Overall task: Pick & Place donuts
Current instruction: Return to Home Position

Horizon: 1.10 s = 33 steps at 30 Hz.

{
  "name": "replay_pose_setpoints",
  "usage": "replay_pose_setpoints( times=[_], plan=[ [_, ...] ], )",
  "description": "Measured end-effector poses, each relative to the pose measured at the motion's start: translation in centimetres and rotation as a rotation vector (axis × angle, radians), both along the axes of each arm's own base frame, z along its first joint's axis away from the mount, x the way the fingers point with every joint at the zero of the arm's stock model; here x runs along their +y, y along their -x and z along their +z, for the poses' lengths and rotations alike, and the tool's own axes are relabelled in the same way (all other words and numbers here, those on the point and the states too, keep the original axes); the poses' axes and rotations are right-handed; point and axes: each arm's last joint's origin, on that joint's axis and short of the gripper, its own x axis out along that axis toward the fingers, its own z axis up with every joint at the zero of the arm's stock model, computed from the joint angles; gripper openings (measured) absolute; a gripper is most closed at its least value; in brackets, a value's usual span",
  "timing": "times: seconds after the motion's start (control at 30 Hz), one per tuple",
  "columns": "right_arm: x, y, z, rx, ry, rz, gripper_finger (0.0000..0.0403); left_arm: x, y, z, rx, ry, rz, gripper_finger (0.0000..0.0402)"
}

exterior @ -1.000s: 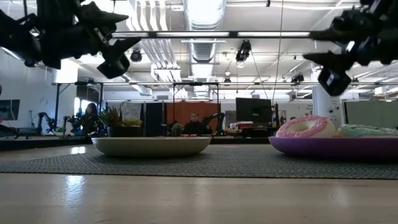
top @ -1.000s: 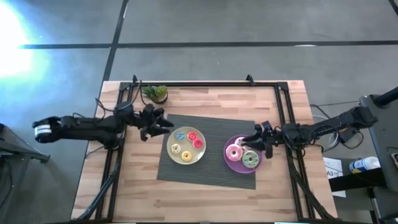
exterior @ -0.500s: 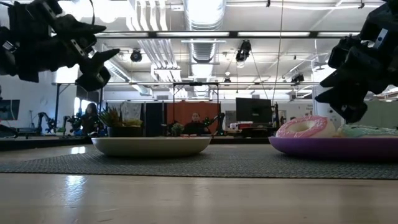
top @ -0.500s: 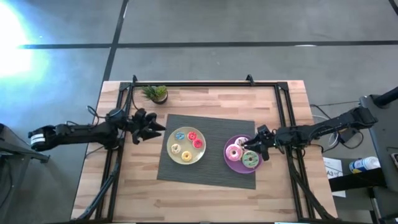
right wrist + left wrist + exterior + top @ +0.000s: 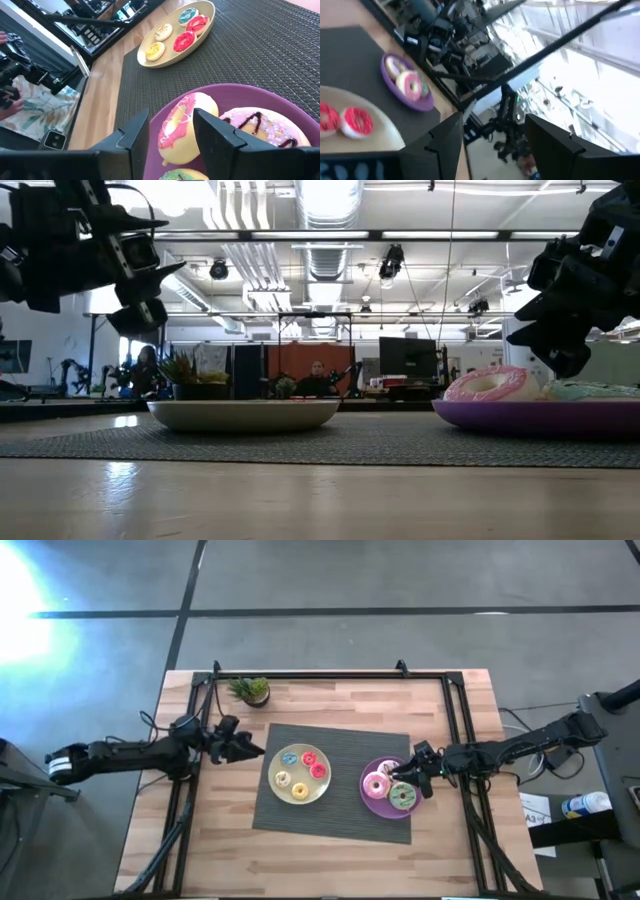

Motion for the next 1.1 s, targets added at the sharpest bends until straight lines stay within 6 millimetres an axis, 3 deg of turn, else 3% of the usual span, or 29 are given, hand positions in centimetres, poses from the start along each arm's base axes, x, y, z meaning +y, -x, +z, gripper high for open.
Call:
replay_pose_setpoints(
  times=[0.1, 0.27, 0.37, 0.63, 0.97, 1.1],
  plan=[
    [0.0, 0.0, 0.0, 0.001, 0.001, 0.0, 0.0144, -0.6, 0.1, -0.4, 0.012, -0.117, -0.031, 0.019],
    [0.0, 0.0, 0.0, 0.0, 0.001, -0.001, 0.0144, -1.9, 1.1, -0.2, -0.154, -0.663, 0.033, 0.019],
    [0.0, 0.0, 0.0, 0.0, 0.001, 0.0, 0.0144, -2.4, 1.7, -0.1, -0.214, -0.833, 0.075, 0.019],
    [0.0, 0.0, 0.0, 0.0, 0.001, -0.001, 0.0144, -3.4, 3.2, -1.1, -0.194, -0.888, -0.012, 0.019],
    [0.0, 0.0, 0.0, 0.0, 0.001, -0.001, 0.0143, -3.2, 3.1, -1.4, -0.07, -0.884, 0.182, 0.019],
    [0.0, 0.0, 0.0, 0.0, 0.001, -0.001, 0.0143, -3.7, 3.0, -1.5, -0.068, -0.886, 0.177, 0.019]
  ],
)
